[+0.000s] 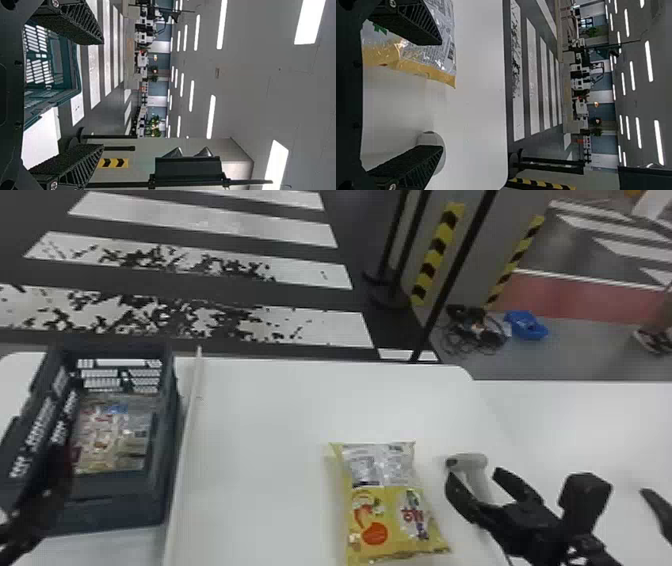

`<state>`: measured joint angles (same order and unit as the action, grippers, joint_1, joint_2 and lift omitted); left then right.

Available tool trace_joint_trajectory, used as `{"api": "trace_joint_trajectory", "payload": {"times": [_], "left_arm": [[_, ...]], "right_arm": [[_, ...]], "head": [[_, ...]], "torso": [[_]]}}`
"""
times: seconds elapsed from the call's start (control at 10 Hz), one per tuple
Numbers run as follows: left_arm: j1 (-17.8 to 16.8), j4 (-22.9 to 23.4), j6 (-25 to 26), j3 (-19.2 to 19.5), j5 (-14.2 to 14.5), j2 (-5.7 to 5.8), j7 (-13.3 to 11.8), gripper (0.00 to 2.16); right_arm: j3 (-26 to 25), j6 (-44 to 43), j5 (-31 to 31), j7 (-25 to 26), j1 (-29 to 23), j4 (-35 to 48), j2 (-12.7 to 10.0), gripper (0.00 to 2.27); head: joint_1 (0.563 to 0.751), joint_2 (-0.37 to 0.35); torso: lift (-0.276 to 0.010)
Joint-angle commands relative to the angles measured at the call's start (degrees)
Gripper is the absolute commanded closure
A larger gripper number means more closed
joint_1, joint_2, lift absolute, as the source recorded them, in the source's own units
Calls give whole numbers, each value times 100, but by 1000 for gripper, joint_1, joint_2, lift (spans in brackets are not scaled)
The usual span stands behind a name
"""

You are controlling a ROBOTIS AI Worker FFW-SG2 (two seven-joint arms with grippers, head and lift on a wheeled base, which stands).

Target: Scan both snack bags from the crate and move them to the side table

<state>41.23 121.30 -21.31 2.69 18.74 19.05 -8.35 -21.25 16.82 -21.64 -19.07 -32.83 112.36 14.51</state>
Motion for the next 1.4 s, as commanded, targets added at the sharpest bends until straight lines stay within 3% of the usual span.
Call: {"api": "trace_joint_trajectory", "payload": {"times": [0.0, 0.2, 0.6, 0.9, 1.0, 1.1, 1.3], "left_arm": [[-9, -1, 0, -23, -10, -7, 0, 70], [-9, 8, -17, -23, -10, -7, 0, 70], [-18, -27, -17, -23, -10, 11, -9, 70], [-18, -45, -17, -23, -10, 2, -9, 70], [-18, -71, -87, -14, -10, 2, -9, 70], [-18, -80, -105, -14, -10, -7, -9, 70], [-36, -115, -105, -23, -10, -15, -9, 70]], "right_arm": [[217, 406, -16, 0, -48, 287, -194, 70], [499, 494, 28, 0, 5, 269, -361, 66], [1140, 546, 591, 0, 550, -373, -317, 63], [1501, 1425, 837, -9, 1103, -759, -300, 100], [1597, 1619, 1083, 0, 1235, -926, -291, 977], [1624, 1601, 1144, 9, 1297, -1093, -282, 2196], [1545, 880, 1065, 0, 1147, -1076, -256, 2236]], "head": [[695, -223], [695, -174], [695, -84], [695, -45], [695, -30], [695, -25], [695, -25]], "torso": [[-95], [-95], [-95], [-95], [-95], [-95], [-95]]}}
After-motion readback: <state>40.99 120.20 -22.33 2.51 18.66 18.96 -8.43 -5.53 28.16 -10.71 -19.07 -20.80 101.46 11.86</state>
